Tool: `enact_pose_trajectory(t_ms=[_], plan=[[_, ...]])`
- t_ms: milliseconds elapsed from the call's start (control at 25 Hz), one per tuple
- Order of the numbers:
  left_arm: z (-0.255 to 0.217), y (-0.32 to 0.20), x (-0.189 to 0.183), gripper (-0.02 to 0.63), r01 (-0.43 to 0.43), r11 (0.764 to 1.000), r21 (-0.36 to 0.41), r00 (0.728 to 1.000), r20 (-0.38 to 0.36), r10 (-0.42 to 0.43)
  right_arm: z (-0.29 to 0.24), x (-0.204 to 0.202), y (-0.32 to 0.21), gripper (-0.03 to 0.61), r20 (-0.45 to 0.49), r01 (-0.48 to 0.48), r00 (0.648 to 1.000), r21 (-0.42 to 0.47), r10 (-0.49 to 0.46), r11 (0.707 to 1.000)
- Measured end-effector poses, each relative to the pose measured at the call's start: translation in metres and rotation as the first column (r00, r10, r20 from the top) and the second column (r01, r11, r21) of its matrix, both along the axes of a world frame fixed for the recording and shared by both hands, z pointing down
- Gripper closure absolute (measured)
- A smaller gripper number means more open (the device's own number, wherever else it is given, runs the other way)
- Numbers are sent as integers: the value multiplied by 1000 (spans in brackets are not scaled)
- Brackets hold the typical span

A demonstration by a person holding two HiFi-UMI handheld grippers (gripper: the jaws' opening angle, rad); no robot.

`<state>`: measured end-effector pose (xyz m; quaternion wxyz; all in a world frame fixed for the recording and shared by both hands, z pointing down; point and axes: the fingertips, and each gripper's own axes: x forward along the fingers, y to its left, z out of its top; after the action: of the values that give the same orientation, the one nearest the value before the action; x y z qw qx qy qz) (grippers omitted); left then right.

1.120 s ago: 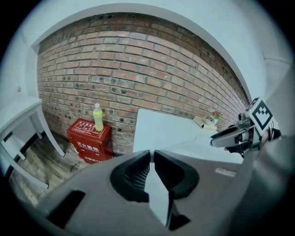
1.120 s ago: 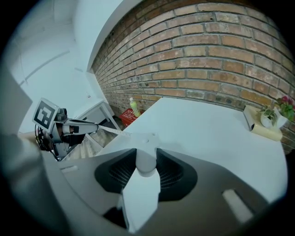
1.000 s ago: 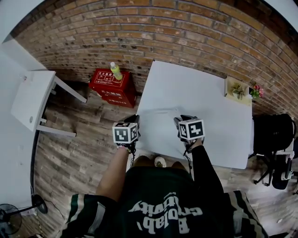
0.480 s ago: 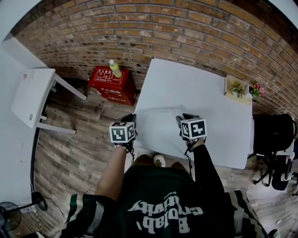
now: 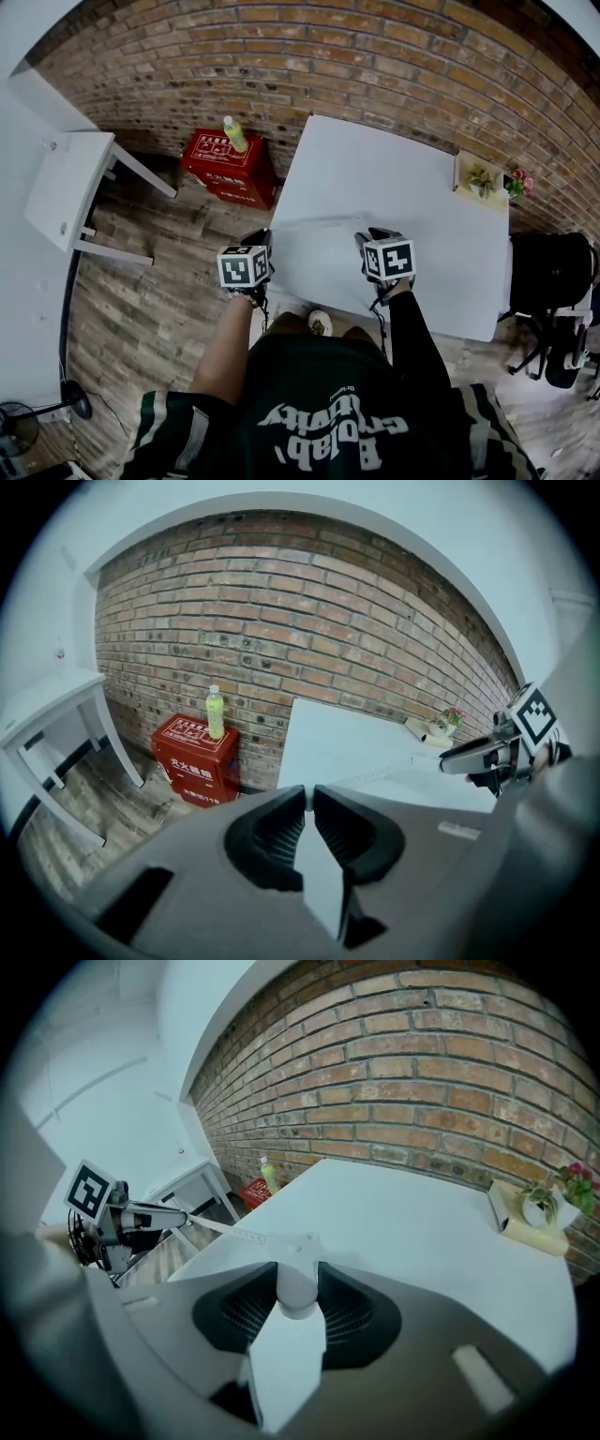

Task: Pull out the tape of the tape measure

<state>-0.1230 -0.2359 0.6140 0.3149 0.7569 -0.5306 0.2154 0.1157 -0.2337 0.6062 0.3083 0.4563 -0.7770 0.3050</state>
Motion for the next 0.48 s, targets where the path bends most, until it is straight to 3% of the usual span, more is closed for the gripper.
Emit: enact_pose_trajectory(t_ms=[480], plan=[[-1, 1, -18, 575, 34, 999, 11, 999, 27, -34, 1, 17, 0, 430, -43, -49, 998, 17, 49, 999]])
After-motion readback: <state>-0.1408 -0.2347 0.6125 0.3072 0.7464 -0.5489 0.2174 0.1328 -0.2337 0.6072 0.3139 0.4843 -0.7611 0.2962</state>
